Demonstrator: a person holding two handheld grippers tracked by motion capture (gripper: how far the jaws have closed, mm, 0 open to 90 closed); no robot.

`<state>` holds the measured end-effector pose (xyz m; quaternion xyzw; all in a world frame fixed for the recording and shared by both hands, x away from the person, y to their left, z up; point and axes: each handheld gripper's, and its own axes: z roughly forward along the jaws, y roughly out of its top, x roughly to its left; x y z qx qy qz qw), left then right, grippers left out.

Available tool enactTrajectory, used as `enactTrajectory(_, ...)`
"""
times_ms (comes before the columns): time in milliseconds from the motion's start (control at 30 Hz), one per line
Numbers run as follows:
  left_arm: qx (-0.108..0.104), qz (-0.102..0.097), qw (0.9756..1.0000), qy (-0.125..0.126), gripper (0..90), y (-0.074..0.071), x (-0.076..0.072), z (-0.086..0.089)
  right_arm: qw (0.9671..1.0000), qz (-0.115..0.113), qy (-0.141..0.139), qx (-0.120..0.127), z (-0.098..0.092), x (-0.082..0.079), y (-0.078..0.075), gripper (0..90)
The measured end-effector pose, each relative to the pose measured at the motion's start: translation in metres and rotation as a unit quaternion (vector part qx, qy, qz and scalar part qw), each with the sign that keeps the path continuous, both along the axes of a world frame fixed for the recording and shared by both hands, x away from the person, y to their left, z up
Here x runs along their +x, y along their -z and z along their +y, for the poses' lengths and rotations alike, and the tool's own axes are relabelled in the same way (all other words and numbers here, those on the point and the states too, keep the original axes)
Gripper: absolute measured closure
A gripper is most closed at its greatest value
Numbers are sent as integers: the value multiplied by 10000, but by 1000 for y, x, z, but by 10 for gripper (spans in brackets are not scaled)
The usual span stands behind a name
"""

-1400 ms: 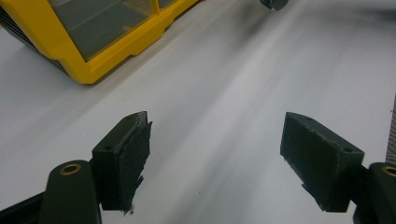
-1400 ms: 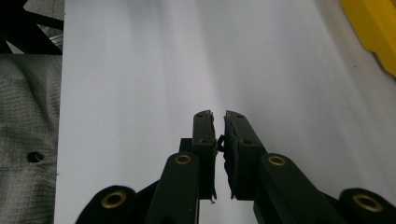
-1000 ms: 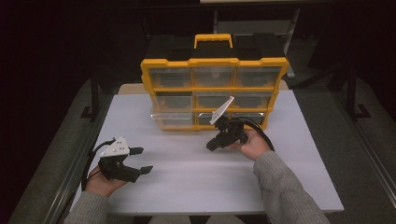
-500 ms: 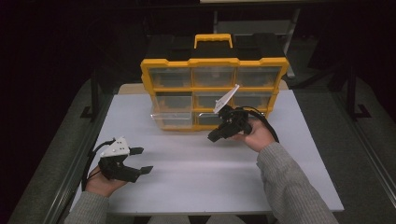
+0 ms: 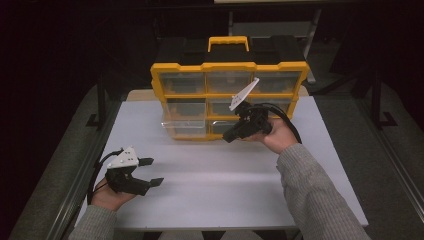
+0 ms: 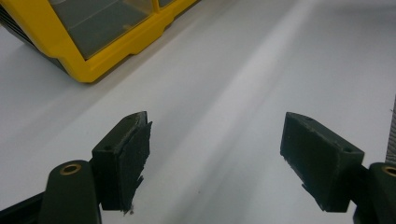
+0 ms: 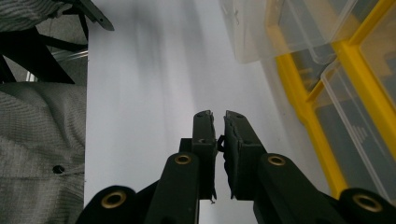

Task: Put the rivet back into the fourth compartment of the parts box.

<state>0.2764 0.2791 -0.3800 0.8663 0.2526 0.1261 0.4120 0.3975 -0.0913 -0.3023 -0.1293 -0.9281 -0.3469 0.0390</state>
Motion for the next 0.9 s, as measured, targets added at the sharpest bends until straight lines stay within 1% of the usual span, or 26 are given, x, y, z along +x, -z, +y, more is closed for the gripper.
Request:
enactTrajectory(167, -18, 15, 10000, -14, 238, 0, 0, 0, 10000, -63, -13, -7, 1, 1, -8, 817)
enactTrajectory(200, 5, 3, 10000, -1, 238, 0, 0, 0, 9999, -99, -24, -9, 0, 2, -10, 816)
enactTrajectory(233, -7, 10, 10000, -11, 238, 0, 0, 0, 10000, -86, -12, -10, 0, 2, -12, 816)
enactTrajectory(400, -8, 23, 10000, -15, 238, 1, 0, 0, 9998, -168, -50, 31, 1, 4, -22, 817)
enactTrajectory(500, -17, 18, 10000, -17, 239, 0, 0, 0, 9999, -160, -46, 26, 2, 6, -28, 817)
enactTrajectory(533, -19, 21, 10000, -19, 238, 0, 0, 0, 9999, -170, -16, 17, 2, 6, -30, 816)
enactTrajectory(767, -18, 26, 10000, -25, 238, 0, 0, 0, 9997, -254, -31, 32, 6, 8, -43, 817)
enactTrajectory(833, -20, 13, 10000, -23, 238, 0, 0, 0, 9997, -231, -40, 59, 7, 9, -47, 817)
enactTrajectory(900, -16, 2, 10000, -15, 238, 0, 0, 0, 9996, -281, -49, 71, 9, 10, -51, 817)
